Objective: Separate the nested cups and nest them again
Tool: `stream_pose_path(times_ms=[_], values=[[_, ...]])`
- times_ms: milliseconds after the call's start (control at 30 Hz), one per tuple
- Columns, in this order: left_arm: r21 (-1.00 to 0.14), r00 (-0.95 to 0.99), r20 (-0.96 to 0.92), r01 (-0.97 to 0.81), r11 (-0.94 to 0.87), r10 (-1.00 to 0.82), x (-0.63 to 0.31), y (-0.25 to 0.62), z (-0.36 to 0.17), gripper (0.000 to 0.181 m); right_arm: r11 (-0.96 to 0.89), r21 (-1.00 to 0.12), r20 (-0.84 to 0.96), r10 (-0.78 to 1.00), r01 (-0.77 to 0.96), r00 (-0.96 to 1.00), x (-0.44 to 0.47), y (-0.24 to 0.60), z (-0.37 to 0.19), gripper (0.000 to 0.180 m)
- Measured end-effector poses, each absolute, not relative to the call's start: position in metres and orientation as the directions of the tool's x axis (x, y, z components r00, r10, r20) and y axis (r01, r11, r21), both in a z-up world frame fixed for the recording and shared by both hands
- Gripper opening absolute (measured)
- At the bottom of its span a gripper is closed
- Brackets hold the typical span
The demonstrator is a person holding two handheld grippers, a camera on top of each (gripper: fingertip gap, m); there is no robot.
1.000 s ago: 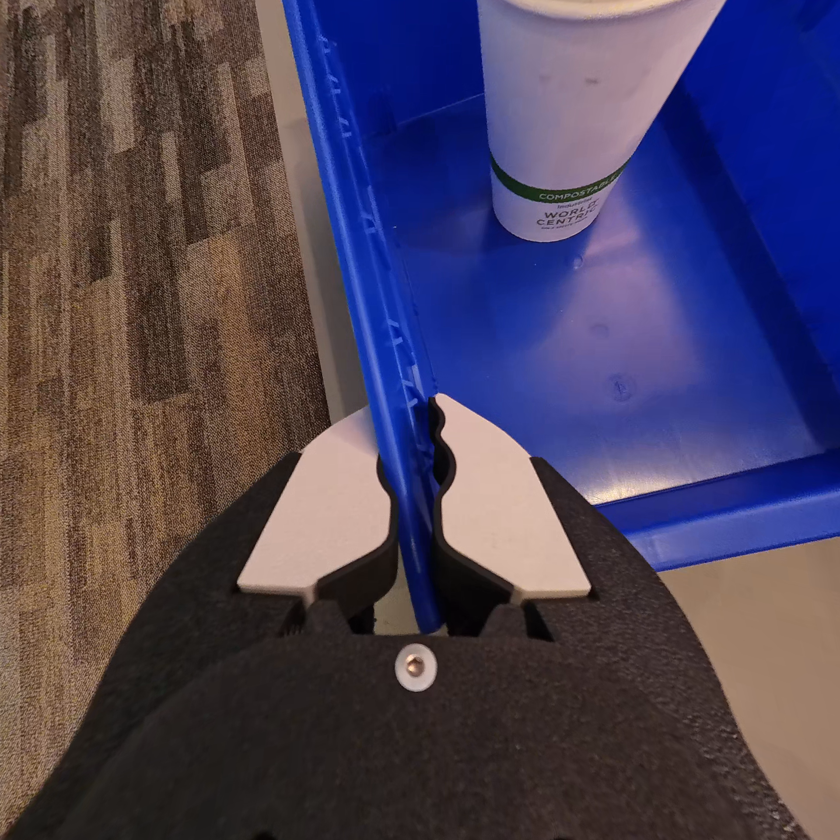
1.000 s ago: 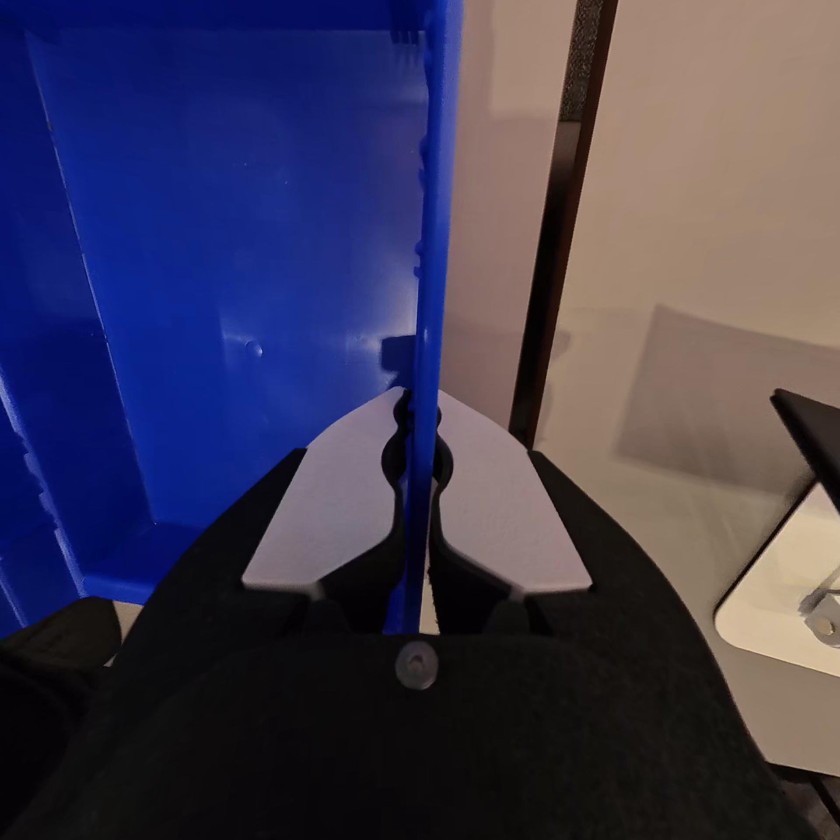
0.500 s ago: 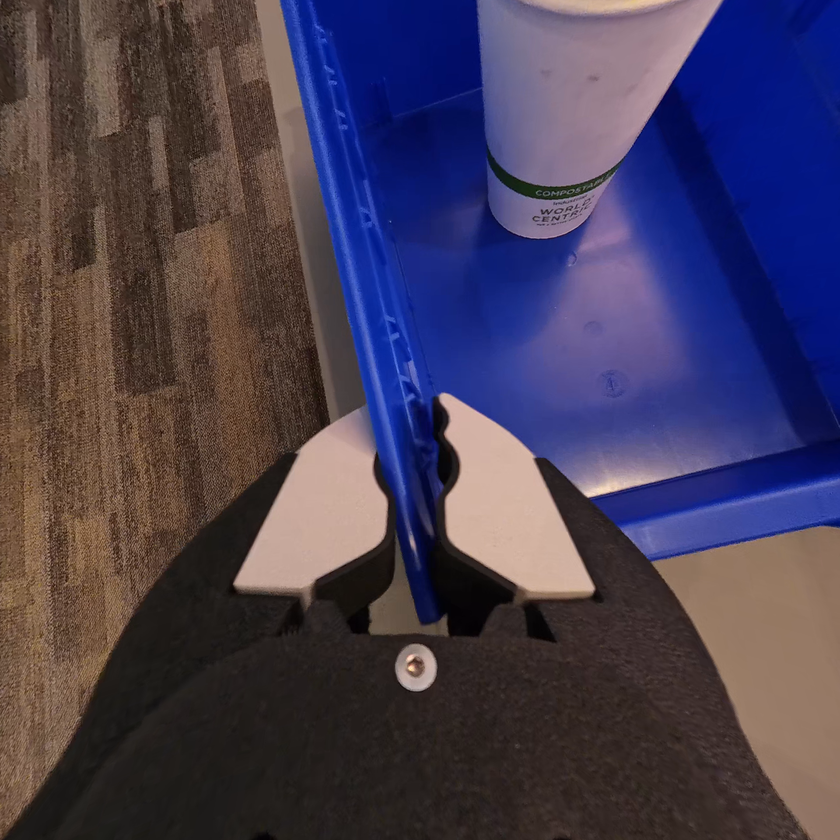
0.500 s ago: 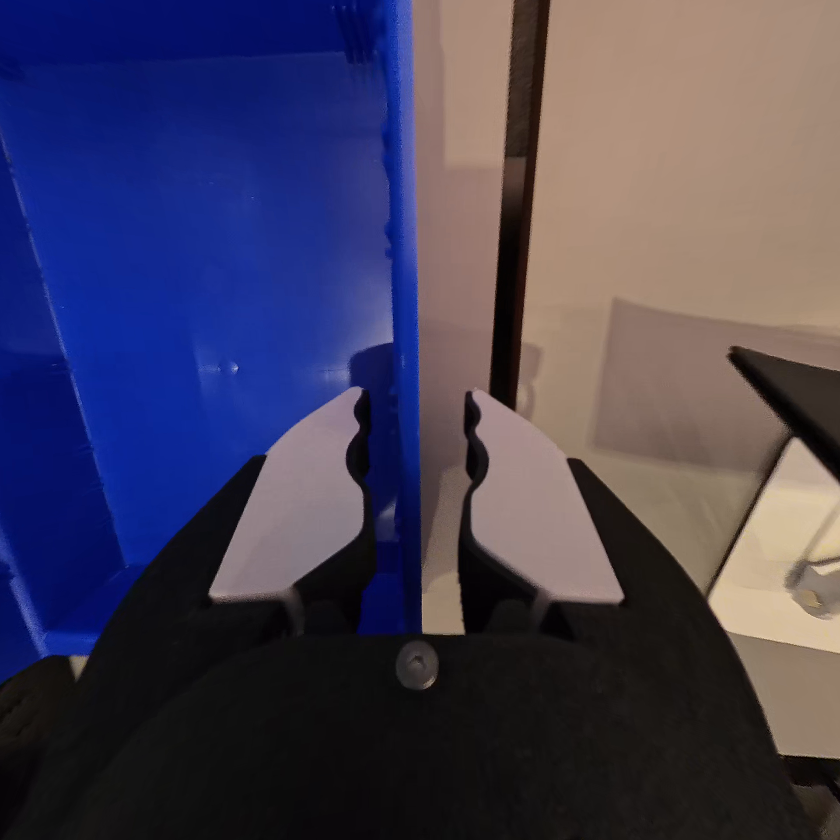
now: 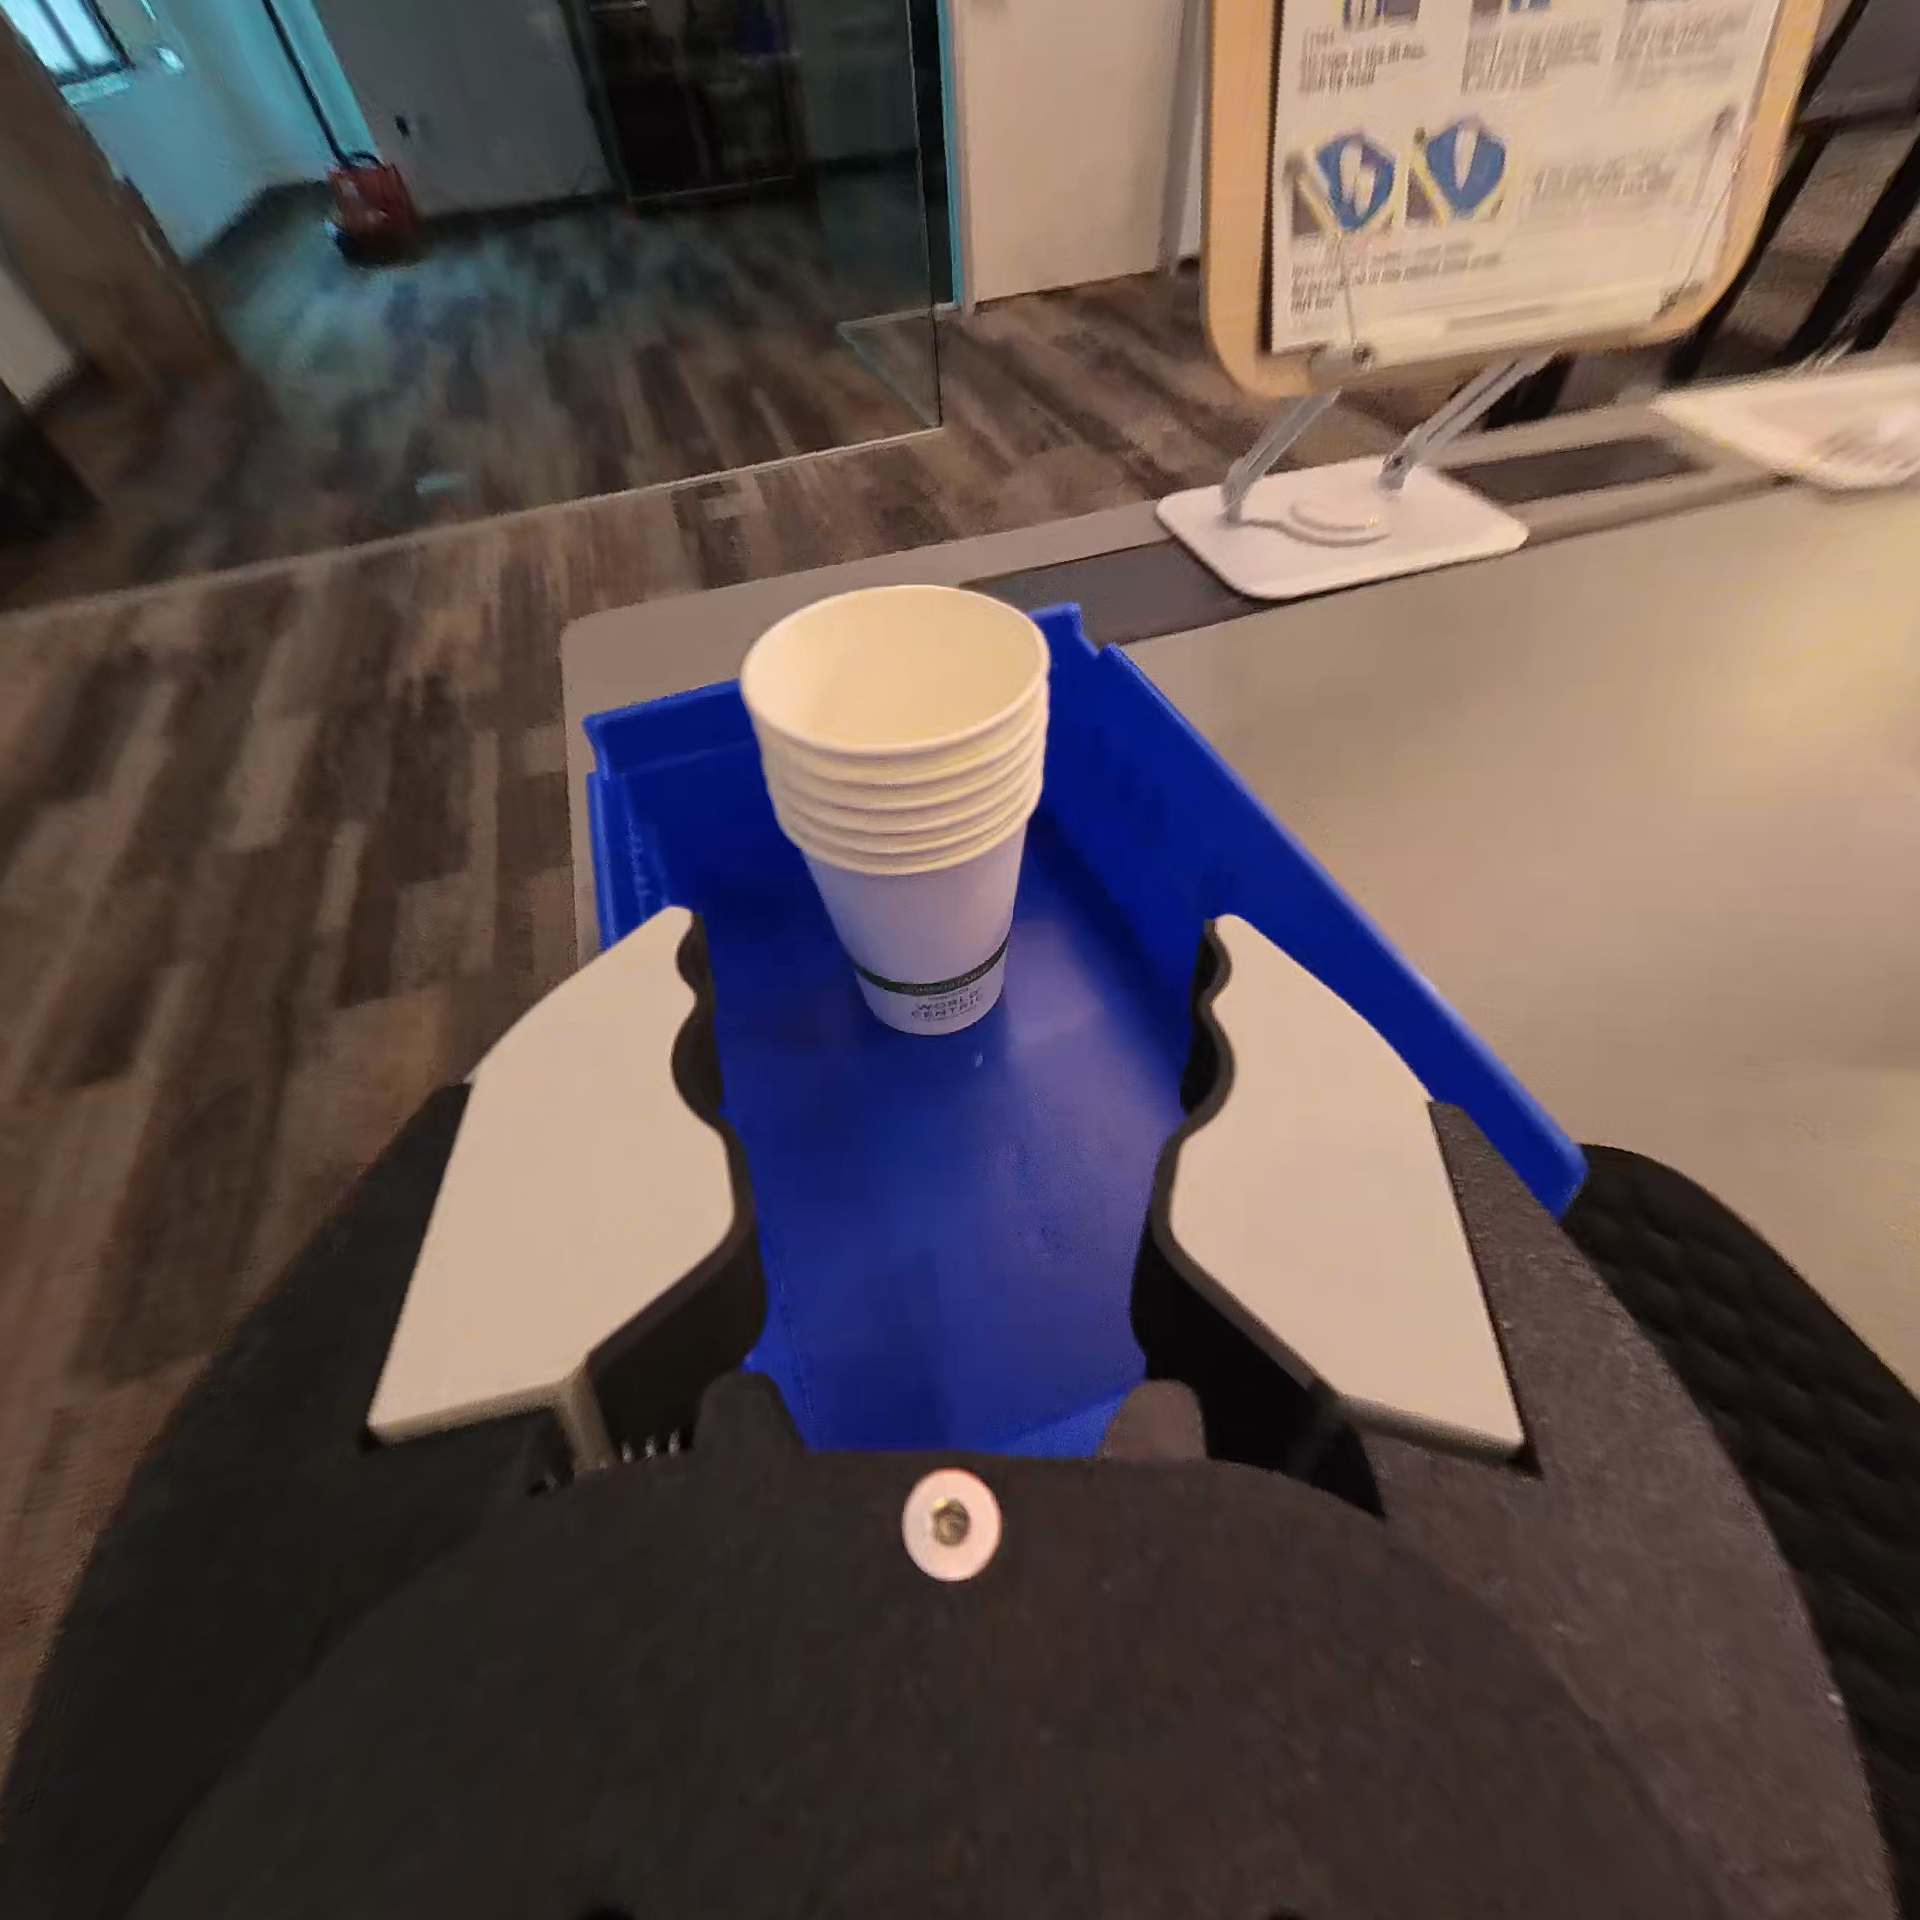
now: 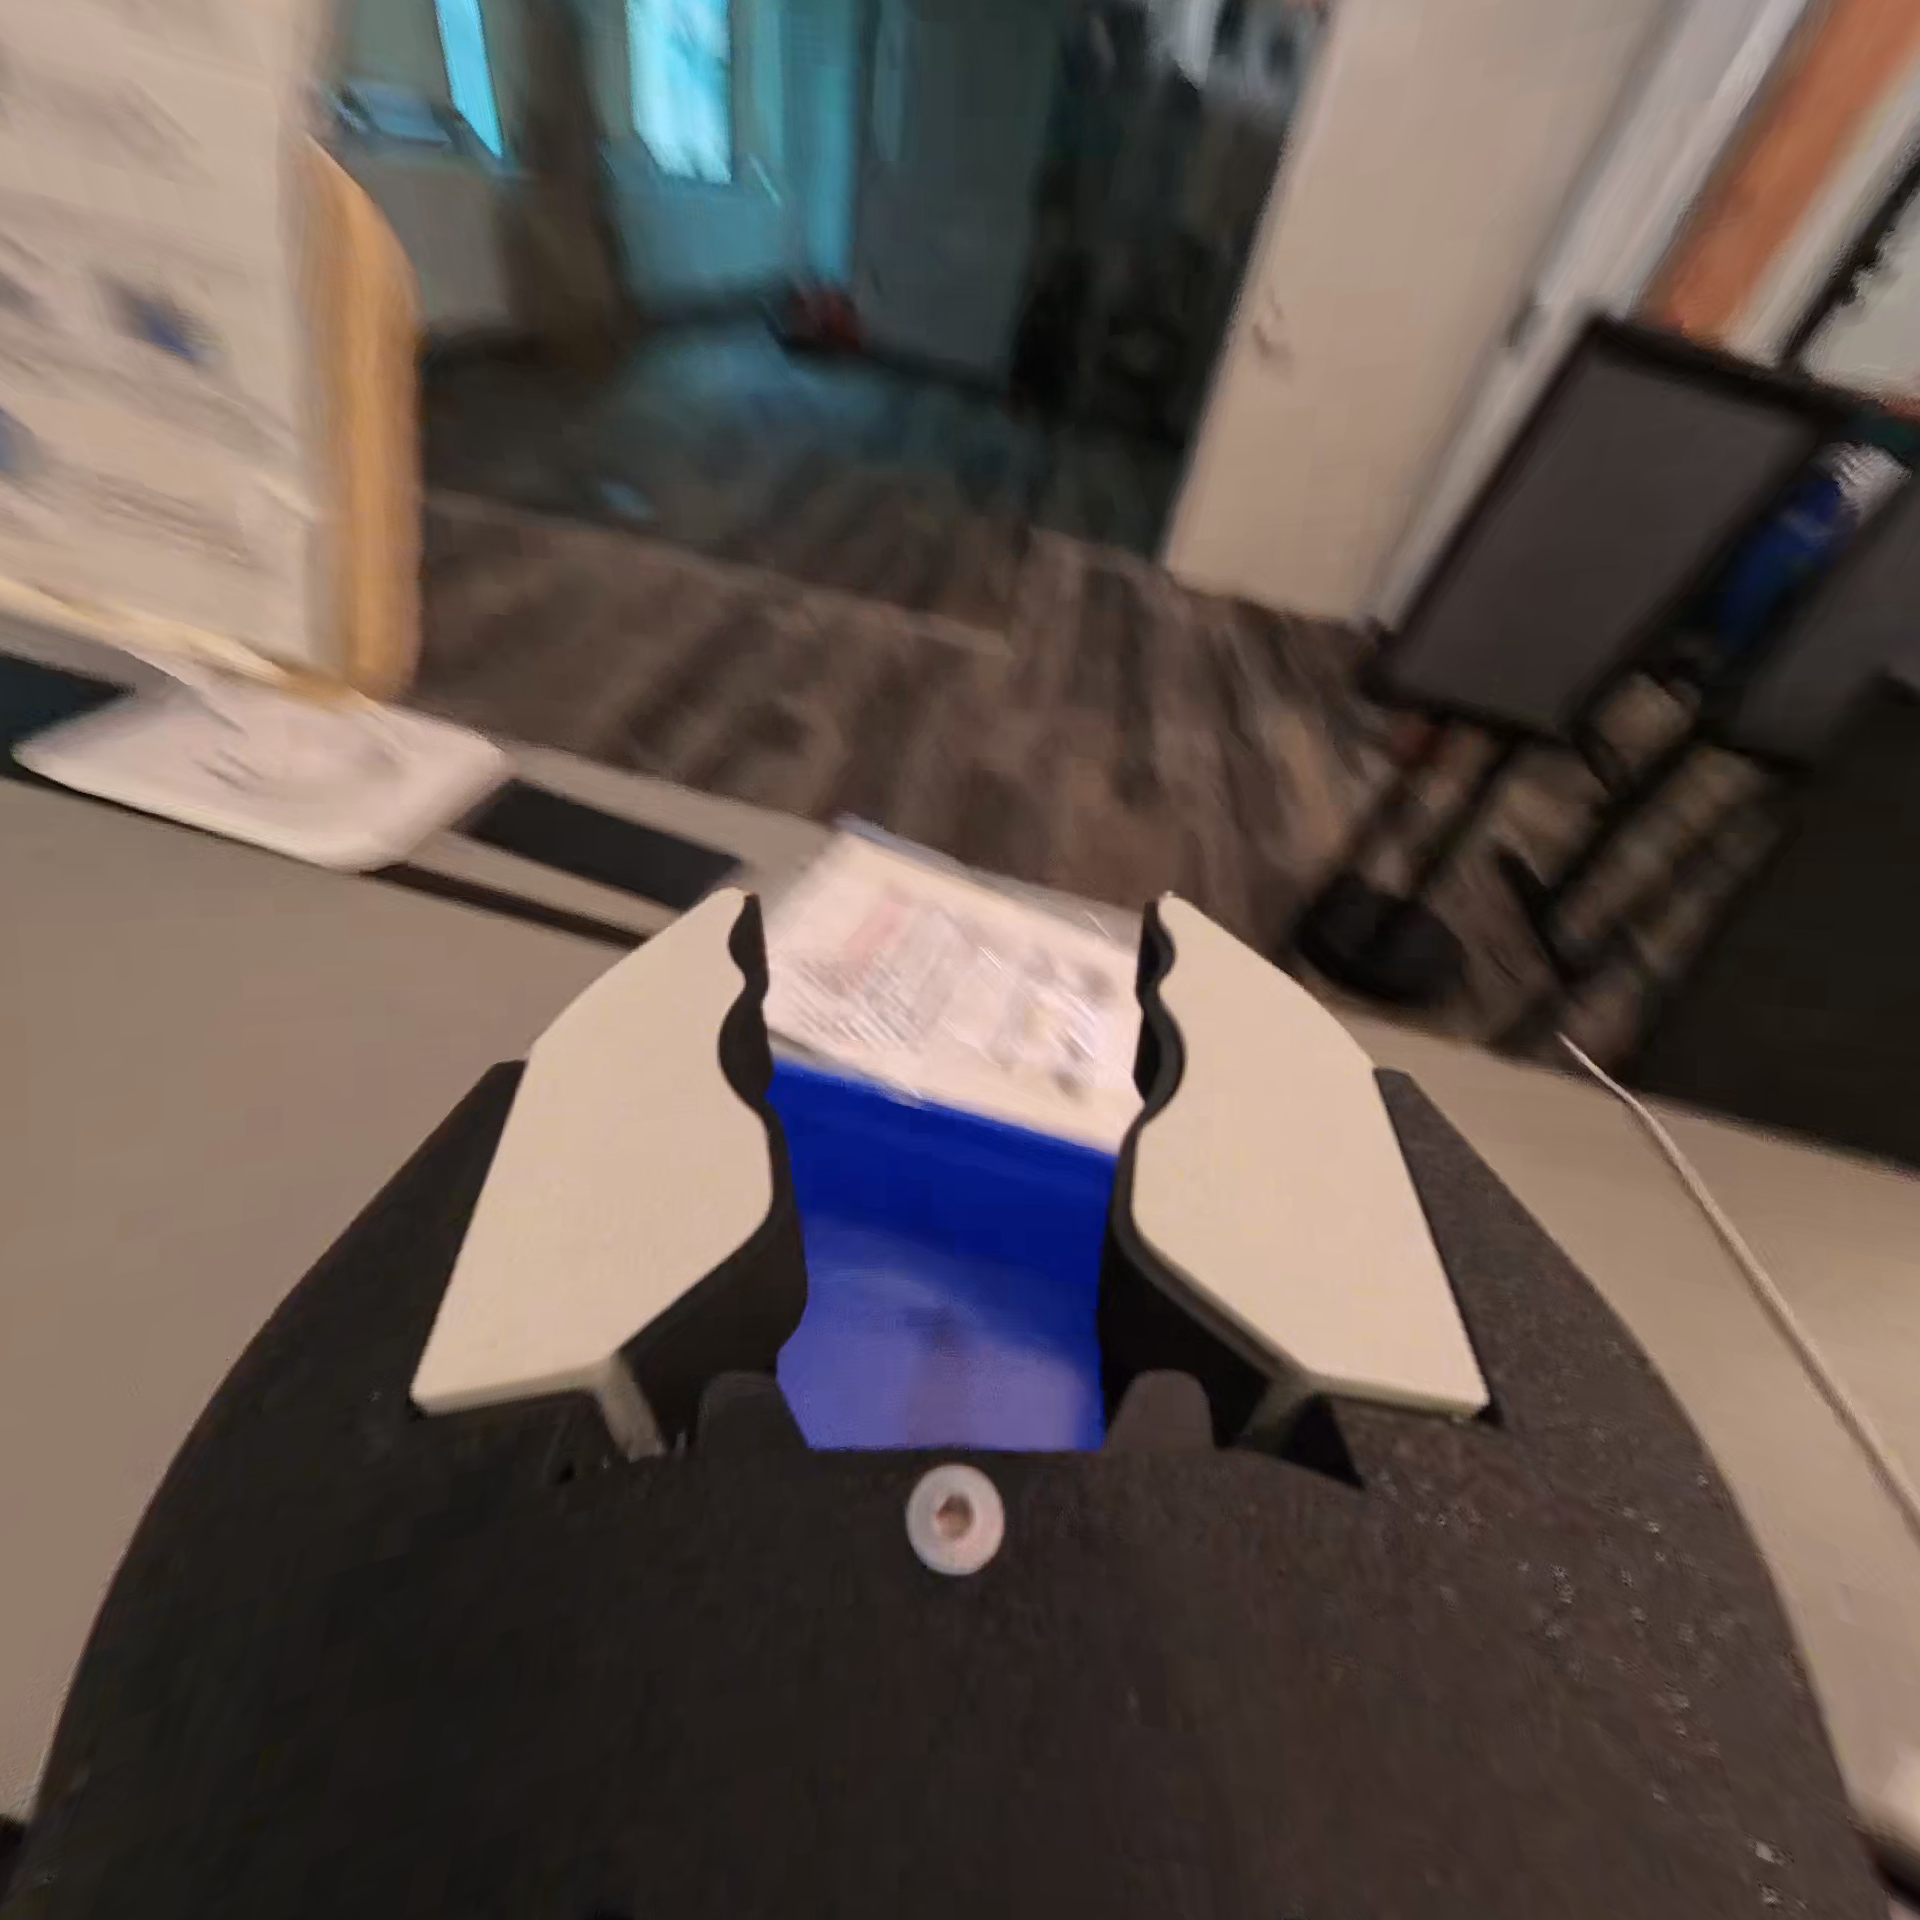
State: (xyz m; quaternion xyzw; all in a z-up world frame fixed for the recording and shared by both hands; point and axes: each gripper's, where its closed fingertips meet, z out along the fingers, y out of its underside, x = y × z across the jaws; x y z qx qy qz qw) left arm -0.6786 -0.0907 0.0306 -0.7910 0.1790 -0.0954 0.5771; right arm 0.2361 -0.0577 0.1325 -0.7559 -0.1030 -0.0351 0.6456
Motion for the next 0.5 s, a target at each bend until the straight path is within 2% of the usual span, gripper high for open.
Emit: stream_pose_path(times_ms=[33,133,233,367,500], values=[[-0.938,0.918,-0.109,-0.222,-0.267,-0.382,-0.667,-0.086,0.025,0.089,-0.062,-0.984,0.153,0.187,0.167,0.970,0.208,-0.057,0.150,0.069],[-0.893,0.934,-0.239,-0.318,-0.317,-0.264,-0.652,-0.064,-0.005,0.076,0.104,-0.994,0.075,0.408,0.035,0.910,0.128,-0.058,0.184,0.067],[-0.867,0.967,-0.225,-0.256,-0.428,-0.123,-0.656,-0.043,-0.031,0.076,0.145,-0.987,0.025,0.560,-0.068,0.828,0.064,-0.057,0.193,0.066],[-0.841,0.984,-0.163,-0.174,-0.512,-0.067,-0.658,-0.022,-0.053,0.086,0.142,-0.985,0.021,0.670,-0.100,0.742,0.004,-0.054,0.189,0.066],[-0.848,0.993,-0.095,-0.116,-0.517,-0.067,-0.658,-0.003,-0.065,0.093,0.135,-0.988,0.043,0.680,-0.068,0.732,-0.018,-0.042,0.181,0.066]])
